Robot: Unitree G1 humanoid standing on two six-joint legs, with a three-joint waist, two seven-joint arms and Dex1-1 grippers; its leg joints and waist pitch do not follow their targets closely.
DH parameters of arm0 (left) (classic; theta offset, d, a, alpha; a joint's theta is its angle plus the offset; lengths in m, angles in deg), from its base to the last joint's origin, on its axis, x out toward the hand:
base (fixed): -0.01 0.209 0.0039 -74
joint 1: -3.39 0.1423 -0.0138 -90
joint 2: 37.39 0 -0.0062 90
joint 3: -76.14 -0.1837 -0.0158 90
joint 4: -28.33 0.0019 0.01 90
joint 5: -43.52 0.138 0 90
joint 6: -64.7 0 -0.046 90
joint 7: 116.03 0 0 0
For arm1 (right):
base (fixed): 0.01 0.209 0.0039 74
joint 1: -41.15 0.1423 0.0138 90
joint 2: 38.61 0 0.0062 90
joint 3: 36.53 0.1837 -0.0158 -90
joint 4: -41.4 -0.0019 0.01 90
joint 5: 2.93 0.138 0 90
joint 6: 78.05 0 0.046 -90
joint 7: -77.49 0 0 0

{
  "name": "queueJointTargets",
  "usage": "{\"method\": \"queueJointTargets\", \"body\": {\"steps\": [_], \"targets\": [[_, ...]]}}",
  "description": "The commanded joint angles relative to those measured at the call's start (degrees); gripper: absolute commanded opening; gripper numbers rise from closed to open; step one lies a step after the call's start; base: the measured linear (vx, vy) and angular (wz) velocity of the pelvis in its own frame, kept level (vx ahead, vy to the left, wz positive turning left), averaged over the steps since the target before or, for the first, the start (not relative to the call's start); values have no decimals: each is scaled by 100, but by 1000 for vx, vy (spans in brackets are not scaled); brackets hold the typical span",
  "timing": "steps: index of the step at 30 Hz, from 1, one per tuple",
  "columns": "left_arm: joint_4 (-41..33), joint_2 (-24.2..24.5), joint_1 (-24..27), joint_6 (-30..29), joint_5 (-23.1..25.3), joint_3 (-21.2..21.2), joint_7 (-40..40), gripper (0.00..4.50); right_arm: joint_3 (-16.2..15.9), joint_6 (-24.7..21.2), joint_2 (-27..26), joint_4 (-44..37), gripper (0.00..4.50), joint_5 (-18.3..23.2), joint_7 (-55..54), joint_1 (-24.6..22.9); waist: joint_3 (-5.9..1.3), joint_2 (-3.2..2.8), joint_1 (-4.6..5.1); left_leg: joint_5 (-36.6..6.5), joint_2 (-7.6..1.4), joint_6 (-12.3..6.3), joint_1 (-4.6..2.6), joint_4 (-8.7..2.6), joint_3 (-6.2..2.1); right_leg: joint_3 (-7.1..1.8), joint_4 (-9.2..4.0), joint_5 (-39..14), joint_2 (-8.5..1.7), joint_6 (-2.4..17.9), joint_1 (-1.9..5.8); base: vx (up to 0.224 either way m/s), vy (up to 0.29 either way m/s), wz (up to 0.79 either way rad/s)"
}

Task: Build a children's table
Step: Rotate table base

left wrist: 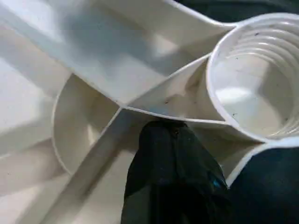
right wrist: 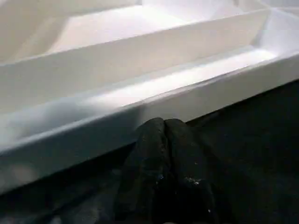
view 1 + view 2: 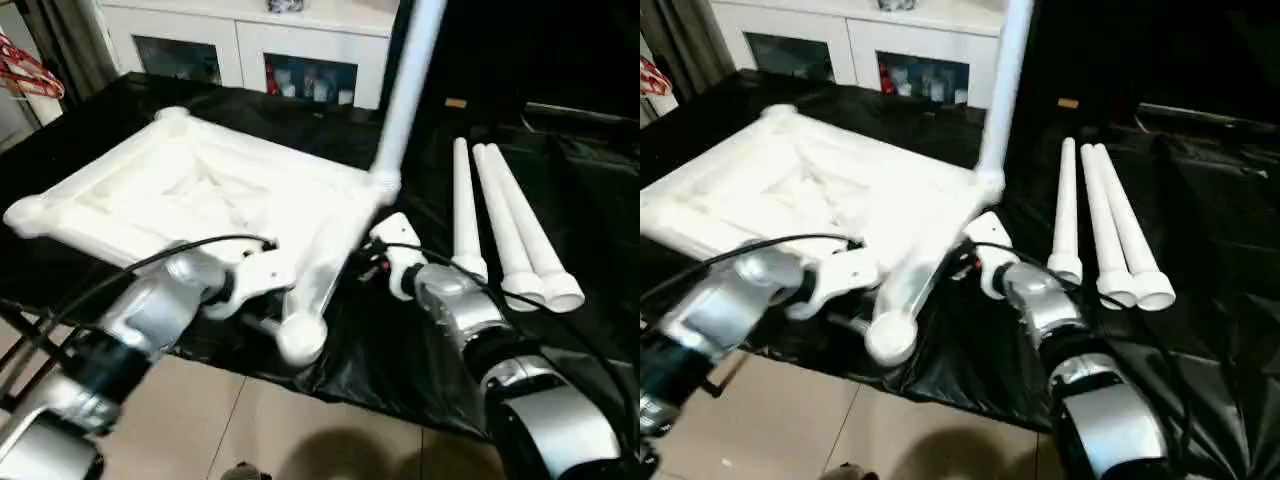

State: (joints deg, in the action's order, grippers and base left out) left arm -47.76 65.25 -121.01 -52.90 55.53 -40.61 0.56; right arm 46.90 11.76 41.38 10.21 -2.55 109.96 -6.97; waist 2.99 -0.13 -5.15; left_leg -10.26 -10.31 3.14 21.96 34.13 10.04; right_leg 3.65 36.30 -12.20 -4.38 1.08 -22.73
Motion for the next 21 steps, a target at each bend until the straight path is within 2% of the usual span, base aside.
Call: {"method": "queueJointTargets", "body": {"steps": [1, 2, 3, 4, 6, 10, 11, 12, 13, 16, 17, 18, 19, 20, 21], "targets": [[284, -240, -117, 119, 45, -43, 348, 0, -15, 188, -144, -115, 3, 140, 284, 113, -394, -40, -22, -860, -270, -119, -102, -388, -84, -274, -379, -192, -427, 1453, 318, 0, 0, 0], [503, -439, -253, 126, 63, 29, 601, 0, 16, 240, -154, -118, 3, 171, 314, 127, -387, -54, -17, -884, -267, -116, -91, -392, -89, -274, -380, -226, -428, 1448, 319, 0, 0, 0], [587, -532, -307, 118, 73, 64, 712, 0, 26, 263, -151, -115, 3, 168, 293, 135, -397, -37, -23, -894, -270, -111, -101, -387, -89, -276, -388, -235, -434, 1442, 322, 0, 0, 0], [755, -679, -392, 120, 104, 124, 938, 0, 71, 280, -137, -125, 3, 178, 224, 149, -401, -74, -35, -877, -273, -113, -98, -386, -100, -271, -386, -240, -444, 1449, 322, 0, 0, 0], [1020, -827, -500, 196, 169, 187, 1266, 0, 190, 281, -96, -184, 3, 206, 4, 180, -397, -43, -33, -891, -273, -124, -98, -387, -97, -272, -400, -234, -435, 1455, 315, 0, 0, 0], [1353, -990, -646, 323, 214, 287, 1685, 0, 373, 200, -12, -355, 3, 260, -319, 204, -416, -44, -50, -774, -264, -177, -86, -375, -101, -262, -380, -25, -429, 1453, 320, 0, 0, 0], [1516, -1093, -718, 384, 196, 370, 1895, 0, 484, 93, 29, -459, 3, 298, -483, 207, -421, -62, -58, -745, -265, -188, -89, -370, -105, -262, -371, 43, -427, 1452, 322, 0, 0, 0], [1865, -1312, -858, 529, 145, 525, 2310, 0, 691, -252, 130, -713, 3, 356, -860, 206, -427, -47, -52, -619, -245, -228, -85, -357, -97, -262, -358, 244, -404, 1454, 331, 0, 0, 0], [1865, -1312, -858, 529, 145, 525, 2310, 0, 691, -252, 130, -713, 3, 356, -860, 206, -424, -48, -64, -583, -245, -247, -89, -361, -102, -257, -362, 291, -399, 1445, 331, 0, 0, 0], [2263, -1515, -984, 774, 150, 653, 2768, 0, 880, -724, 253, -1169, 3, 456, -1059, 123, -443, -39, -118, -519, -238, -335, -84, -343, -99, -252, -354, 469, -401, 1432, 339, 0, 0, 0], [2340, -1539, -1003, 833, 165, 667, 2861, 0, 909, -791, 272, -1269, 3, 472, -1078, 94, -443, -39, -118, -519, -238, -335, -84, -343, -99, -252, -354, 469, -401, 1432, 339, 0, 0, 0], [2476, -1555, -1027, 1011, 211, 656, 3006, 0, 968, -909, 311, -1462, 3, 496, -1142, 35, -441, -67, -143, -549, -237, -344, -86, -342, -104, -249, -371, 476, -396, 1371, 335, 0, 0, 0], [2537, -1542, -1016, 1177, 229, 663, 3101, 0, 1031, -1050, 371, -1713, 3, 491, -1255, -40, -450, -52, -144, -554, -248, -322, -85, -345, -108, -250, -355, 489, -407, 1367, 343, 0, 0, 0], [2526, -1527, -1003, 1223, 226, 672, 3110, 0, 1060, -1111, 398, -1816, 3, 482, -1320, -75, -440, -89, -144, -609, -245, -292, -86, -350, -113, -249, -379, 467, -398, 1312, 340, 0, 0, 0], [2490, -1507, -981, 1283, 207, 700, 3098, 0, 1111, -1228, 430, -1963, 3, 485, -1421, -124, -449, -94, -146, -607, -251, -246, -98, -352, -119, -249, -368, 495, -400, 1316, 341, 0, 0, 0]]}}
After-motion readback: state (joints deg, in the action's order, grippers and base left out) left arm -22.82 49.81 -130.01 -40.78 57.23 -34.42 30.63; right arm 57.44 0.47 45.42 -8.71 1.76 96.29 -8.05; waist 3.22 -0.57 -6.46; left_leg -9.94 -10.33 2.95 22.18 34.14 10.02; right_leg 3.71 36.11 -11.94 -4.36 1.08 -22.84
